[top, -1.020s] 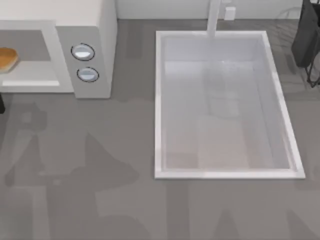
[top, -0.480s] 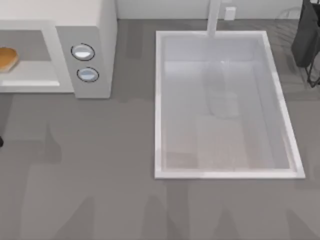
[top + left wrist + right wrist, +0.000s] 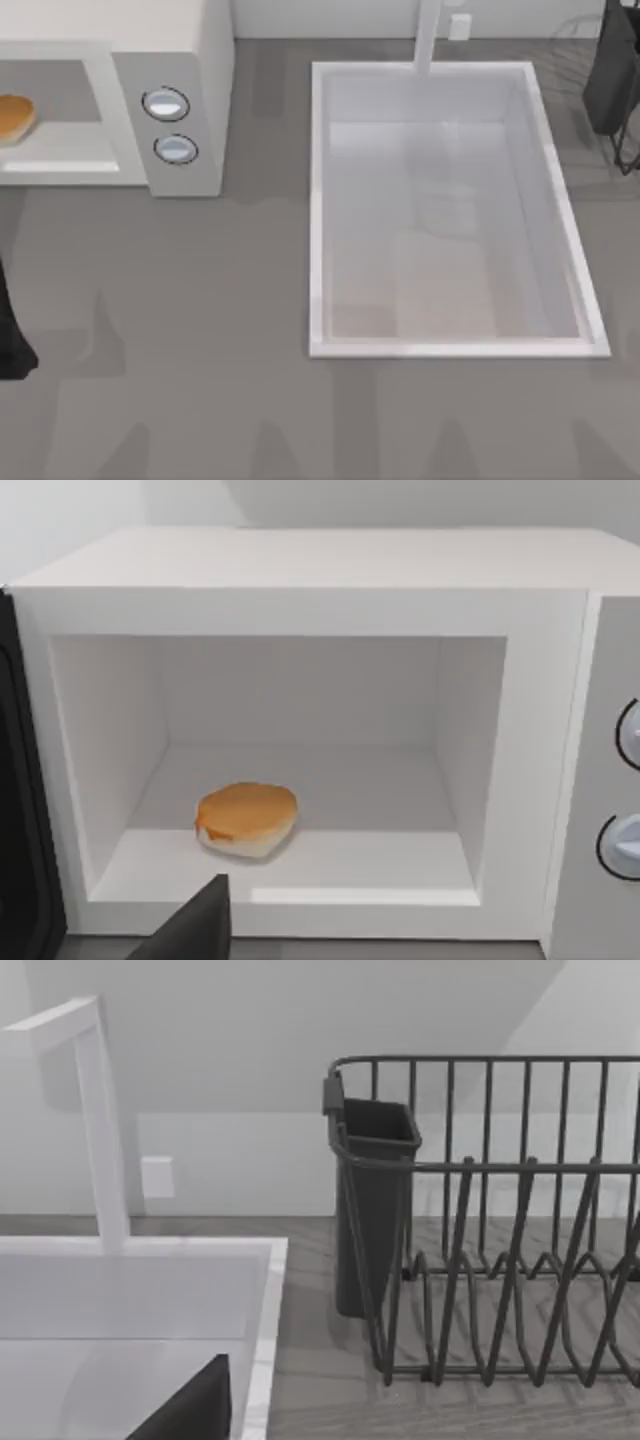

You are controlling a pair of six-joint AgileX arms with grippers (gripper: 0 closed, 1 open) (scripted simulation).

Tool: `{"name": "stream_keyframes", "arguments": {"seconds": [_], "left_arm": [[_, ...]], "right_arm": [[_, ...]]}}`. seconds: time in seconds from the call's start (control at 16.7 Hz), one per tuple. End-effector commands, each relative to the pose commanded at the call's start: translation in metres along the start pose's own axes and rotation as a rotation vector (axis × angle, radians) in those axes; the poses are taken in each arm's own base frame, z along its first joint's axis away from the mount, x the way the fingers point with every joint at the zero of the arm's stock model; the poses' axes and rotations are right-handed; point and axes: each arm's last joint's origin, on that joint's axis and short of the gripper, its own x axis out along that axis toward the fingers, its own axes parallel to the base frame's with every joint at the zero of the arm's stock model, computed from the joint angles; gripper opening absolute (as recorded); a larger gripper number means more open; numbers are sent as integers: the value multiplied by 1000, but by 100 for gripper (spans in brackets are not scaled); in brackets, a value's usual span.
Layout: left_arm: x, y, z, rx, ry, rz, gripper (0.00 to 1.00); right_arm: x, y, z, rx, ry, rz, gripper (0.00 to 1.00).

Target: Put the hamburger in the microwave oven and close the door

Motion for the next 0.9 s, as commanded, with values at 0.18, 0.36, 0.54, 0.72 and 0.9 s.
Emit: {"name": "stream_keyframes", "arguments": {"seconds": [0.18,0.36,0.54,0.72,0.9], "left_arm": [[0,0,-2,0,5,-1,100],[0,0,-2,0,5,-1,92],[0,0,-2,0,5,-1,70],[0,0,-2,0,5,-1,47],[0,0,-2,0,5,-1,25]], "right_arm": [[0,0,0,0,0,0,100],[0,0,0,0,0,0,100],[0,0,0,0,0,0,100],[0,0,0,0,0,0,100],[0,0,0,0,0,0,100]]}}
